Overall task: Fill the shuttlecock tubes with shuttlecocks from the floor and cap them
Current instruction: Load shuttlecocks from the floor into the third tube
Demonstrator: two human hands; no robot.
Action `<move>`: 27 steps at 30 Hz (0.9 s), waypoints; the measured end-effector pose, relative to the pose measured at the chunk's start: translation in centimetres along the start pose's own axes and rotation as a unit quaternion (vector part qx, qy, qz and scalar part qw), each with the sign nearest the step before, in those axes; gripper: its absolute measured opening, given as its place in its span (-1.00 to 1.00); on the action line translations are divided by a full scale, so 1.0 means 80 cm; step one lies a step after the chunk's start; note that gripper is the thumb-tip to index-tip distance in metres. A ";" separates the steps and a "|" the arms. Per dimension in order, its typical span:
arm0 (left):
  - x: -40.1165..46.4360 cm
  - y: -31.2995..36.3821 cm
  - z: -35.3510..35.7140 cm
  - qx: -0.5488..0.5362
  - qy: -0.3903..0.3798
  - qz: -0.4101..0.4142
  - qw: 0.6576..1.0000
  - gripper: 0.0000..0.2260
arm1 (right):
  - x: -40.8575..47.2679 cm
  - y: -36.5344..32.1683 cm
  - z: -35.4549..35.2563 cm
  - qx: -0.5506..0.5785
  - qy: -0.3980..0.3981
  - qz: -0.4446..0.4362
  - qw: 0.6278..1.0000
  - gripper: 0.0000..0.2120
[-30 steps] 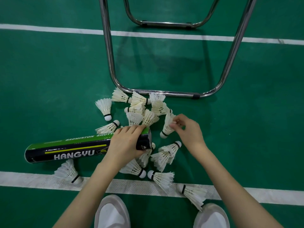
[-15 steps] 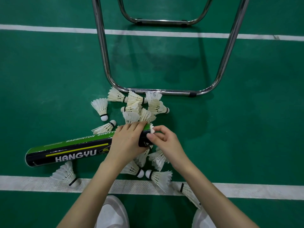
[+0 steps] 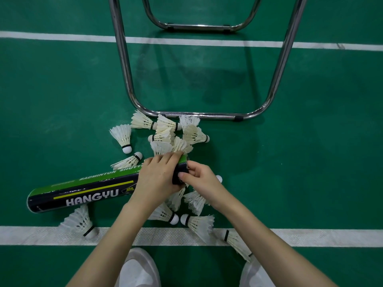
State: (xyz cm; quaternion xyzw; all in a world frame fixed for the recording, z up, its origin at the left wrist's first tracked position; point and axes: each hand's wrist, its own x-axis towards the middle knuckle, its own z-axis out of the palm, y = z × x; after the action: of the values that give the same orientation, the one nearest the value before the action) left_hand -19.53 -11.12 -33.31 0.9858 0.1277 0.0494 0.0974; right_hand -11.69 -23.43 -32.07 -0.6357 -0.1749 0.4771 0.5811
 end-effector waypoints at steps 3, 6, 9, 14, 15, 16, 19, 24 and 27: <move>0.000 0.001 0.000 0.000 -0.001 0.004 1.000 -0.30 | 0.002 -0.005 -0.009 -0.015 -0.032 0.017 0.999 -0.81; 0.001 0.000 -0.001 -0.001 -0.005 0.002 1.000 -0.29 | 0.007 -0.015 -0.027 -0.071 -0.037 0.011 0.997 -0.83; 0.005 -0.004 -0.005 0.006 -0.004 -0.007 1.000 -0.28 | 0.020 -0.024 -0.053 -0.171 0.018 -0.025 0.985 -0.81; 0.012 -0.009 -0.013 0.004 0.001 -0.020 1.000 -0.28 | 0.064 -0.032 -0.090 -0.388 0.093 -0.072 0.914 -0.71; 0.013 -0.009 -0.014 0.004 0.001 -0.020 1.000 -0.27 | 0.074 -0.031 -0.094 -0.439 0.089 -0.072 0.891 -0.66; 0.013 -0.009 -0.014 0.004 0.001 -0.021 1.000 -0.27 | 0.082 -0.029 -0.097 -0.477 0.081 -0.071 0.873 -0.62; 0.012 -0.009 -0.012 0.005 -0.002 -0.021 1.000 -0.27 | 0.093 -0.022 -0.101 -0.532 0.067 -0.065 0.841 -0.56; 0.010 -0.008 -0.008 0.005 -0.004 -0.017 1.000 -0.28 | 0.089 -0.016 -0.105 -0.527 0.097 -0.078 0.841 -0.64; 0.009 -0.007 -0.007 0.008 0.000 -0.015 1.000 -0.29 | 0.086 -0.015 -0.110 -0.520 0.127 -0.083 0.840 -0.75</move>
State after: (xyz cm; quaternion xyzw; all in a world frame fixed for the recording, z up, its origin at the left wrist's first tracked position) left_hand -19.06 -10.29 -32.82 0.9845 0.1426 0.0468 0.0905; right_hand -0.83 -22.83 -34.87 -0.8827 -0.3741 0.1811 0.2193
